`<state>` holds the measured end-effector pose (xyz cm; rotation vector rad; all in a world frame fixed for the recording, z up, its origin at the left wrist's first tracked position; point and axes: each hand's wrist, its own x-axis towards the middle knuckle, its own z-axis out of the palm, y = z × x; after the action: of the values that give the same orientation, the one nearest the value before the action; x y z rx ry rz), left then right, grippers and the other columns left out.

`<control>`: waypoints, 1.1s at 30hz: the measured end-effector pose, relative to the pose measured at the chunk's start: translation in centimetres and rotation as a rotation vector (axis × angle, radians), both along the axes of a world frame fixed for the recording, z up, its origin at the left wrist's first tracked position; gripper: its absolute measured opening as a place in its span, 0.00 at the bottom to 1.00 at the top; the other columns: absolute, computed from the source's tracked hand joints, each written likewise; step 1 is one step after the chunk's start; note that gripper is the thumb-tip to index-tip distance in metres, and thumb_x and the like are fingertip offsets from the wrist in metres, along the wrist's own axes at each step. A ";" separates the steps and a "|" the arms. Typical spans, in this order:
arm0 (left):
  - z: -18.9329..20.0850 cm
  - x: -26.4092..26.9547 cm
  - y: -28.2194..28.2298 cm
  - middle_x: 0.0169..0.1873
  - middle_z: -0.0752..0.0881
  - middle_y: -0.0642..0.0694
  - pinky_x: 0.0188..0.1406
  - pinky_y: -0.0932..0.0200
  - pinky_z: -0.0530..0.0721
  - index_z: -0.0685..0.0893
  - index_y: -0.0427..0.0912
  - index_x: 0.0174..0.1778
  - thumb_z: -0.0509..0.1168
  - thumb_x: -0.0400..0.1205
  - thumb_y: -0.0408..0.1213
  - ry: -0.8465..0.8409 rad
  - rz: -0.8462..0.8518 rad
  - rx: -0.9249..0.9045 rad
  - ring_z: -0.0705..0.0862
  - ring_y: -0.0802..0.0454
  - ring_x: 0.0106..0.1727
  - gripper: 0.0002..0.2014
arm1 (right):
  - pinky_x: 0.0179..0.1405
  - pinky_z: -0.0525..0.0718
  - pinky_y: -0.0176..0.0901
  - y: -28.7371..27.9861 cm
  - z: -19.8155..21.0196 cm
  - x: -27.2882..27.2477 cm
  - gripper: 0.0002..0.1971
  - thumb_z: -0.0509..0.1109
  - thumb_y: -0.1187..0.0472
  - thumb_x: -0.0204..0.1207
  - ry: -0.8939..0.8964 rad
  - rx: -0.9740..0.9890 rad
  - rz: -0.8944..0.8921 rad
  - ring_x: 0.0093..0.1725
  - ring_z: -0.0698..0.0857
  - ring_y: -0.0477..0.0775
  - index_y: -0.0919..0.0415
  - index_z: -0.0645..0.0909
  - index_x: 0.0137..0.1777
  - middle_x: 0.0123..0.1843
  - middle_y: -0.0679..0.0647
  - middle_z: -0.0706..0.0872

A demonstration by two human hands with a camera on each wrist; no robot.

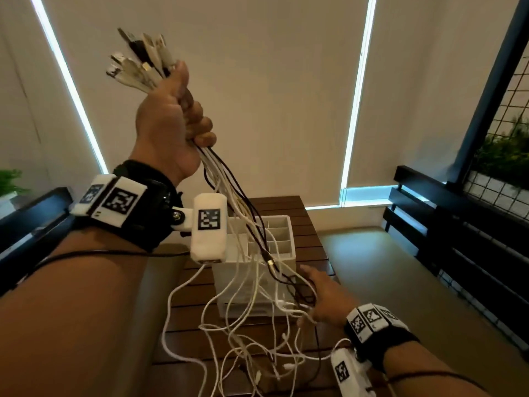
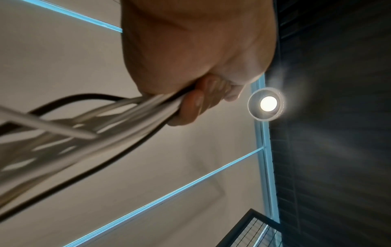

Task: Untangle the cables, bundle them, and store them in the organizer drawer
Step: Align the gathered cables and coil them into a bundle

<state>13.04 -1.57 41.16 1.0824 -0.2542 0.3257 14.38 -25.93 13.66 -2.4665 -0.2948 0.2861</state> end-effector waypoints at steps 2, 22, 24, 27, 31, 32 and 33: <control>-0.4 0.3 -0.5 0.17 0.57 0.52 0.17 0.63 0.57 0.60 0.49 0.23 0.60 0.85 0.52 0.013 -0.001 -0.005 0.53 0.55 0.19 0.26 | 0.64 0.79 0.43 0.0 0.9 0.1 0.51 0.86 0.51 0.55 -0.101 0.117 -0.083 0.64 0.75 0.46 0.43 0.64 0.78 0.64 0.41 0.71; -3.0 0.5 -2.6 0.15 0.57 0.53 0.15 0.65 0.59 0.61 0.47 0.23 0.59 0.86 0.52 0.054 -0.137 0.066 0.55 0.56 0.16 0.26 | 0.67 0.71 0.39 6.1 10.4 -2.1 0.53 0.83 0.50 0.62 -0.371 0.743 -0.029 0.74 0.68 0.40 0.38 0.52 0.82 0.78 0.40 0.68; -3.7 0.3 -3.7 0.14 0.58 0.52 0.15 0.66 0.59 0.61 0.47 0.23 0.60 0.85 0.52 0.086 -0.209 0.070 0.56 0.57 0.15 0.26 | 0.66 0.79 0.45 8.4 12.6 -1.9 0.52 0.85 0.52 0.60 -0.378 0.745 0.087 0.69 0.76 0.42 0.36 0.56 0.79 0.74 0.43 0.75; -4.5 -0.1 -4.3 0.14 0.59 0.52 0.16 0.65 0.58 0.61 0.47 0.23 0.61 0.84 0.52 0.107 -0.263 0.082 0.57 0.57 0.15 0.26 | 0.48 0.87 0.59 11.0 12.9 -0.3 0.15 0.78 0.60 0.66 -0.383 0.818 0.122 0.41 0.86 0.54 0.41 0.83 0.49 0.42 0.49 0.87; -4.2 -0.2 -2.1 0.13 0.59 0.53 0.16 0.66 0.58 0.62 0.47 0.21 0.60 0.85 0.52 0.094 -0.256 0.069 0.57 0.58 0.14 0.27 | 0.34 0.87 0.42 10.4 9.8 -0.5 0.05 0.67 0.63 0.80 -0.215 0.665 0.207 0.30 0.86 0.48 0.64 0.84 0.47 0.38 0.59 0.87; -4.0 -0.2 -1.3 0.13 0.59 0.53 0.16 0.66 0.58 0.62 0.47 0.21 0.59 0.85 0.52 0.088 -0.253 0.055 0.57 0.58 0.13 0.27 | 0.34 0.88 0.46 9.9 8.9 -0.8 0.07 0.67 0.59 0.81 -0.187 0.614 0.217 0.30 0.87 0.49 0.63 0.82 0.48 0.38 0.59 0.87; -3.9 -0.2 -0.5 0.12 0.59 0.53 0.16 0.66 0.59 0.62 0.47 0.21 0.59 0.85 0.52 0.084 -0.253 0.045 0.57 0.58 0.13 0.27 | 0.36 0.88 0.51 9.3 7.9 -0.9 0.09 0.67 0.55 0.81 -0.155 0.588 0.206 0.30 0.87 0.50 0.62 0.81 0.48 0.36 0.58 0.87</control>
<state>12.89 -2.08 37.28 1.0916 -0.3212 0.0481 13.48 -16.60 21.59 -1.8800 -0.6072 0.0743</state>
